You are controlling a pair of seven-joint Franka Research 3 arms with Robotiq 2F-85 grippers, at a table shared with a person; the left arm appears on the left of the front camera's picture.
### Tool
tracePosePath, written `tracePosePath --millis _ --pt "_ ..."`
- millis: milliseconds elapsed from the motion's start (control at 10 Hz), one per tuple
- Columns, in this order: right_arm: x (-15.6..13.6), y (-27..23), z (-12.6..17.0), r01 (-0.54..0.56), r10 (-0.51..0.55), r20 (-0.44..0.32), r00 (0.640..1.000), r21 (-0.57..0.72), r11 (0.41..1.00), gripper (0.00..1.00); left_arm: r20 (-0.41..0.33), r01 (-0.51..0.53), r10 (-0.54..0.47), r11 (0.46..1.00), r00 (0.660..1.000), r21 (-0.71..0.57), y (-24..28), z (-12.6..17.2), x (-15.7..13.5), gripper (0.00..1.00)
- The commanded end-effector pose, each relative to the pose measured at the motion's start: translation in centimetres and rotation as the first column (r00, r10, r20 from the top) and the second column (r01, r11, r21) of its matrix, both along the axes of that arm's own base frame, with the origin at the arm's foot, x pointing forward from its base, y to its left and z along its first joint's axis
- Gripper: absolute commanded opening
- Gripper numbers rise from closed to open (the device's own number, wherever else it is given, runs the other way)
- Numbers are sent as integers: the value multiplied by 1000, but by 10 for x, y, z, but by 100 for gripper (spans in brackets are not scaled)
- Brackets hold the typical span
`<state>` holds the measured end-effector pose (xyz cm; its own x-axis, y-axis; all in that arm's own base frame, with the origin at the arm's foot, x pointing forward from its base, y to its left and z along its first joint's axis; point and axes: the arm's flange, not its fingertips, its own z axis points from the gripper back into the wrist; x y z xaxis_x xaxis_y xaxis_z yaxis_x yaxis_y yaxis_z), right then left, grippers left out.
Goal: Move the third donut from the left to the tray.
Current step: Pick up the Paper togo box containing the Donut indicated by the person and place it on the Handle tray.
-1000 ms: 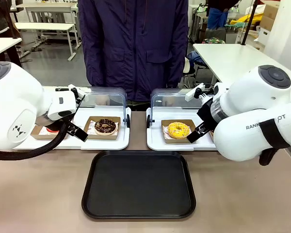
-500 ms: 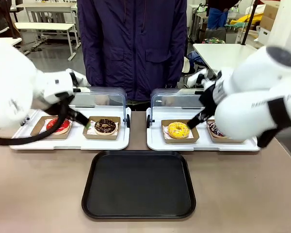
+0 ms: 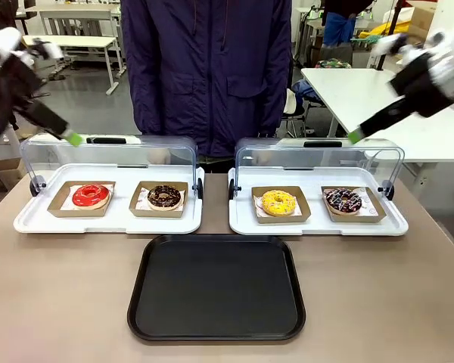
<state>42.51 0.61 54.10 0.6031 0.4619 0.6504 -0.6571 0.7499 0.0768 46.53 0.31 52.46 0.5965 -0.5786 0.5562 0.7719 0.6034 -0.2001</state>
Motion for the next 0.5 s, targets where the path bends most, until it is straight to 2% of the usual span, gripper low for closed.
tracePosePath --millis 0,200,400 --pt "8 -66 -1 -107 104 29 994 104 989 100 18 164 -163 983 986 -79 59 -13 27 100" --pt "-9 -121 -11 -163 143 116 983 183 969 100 118 208 -190 964 975 -165 123 -24 14 100" --pt "-34 -162 -24 -237 186 227 956 225 945 100 200 251 -206 939 958 -234 167 -42 2 100"
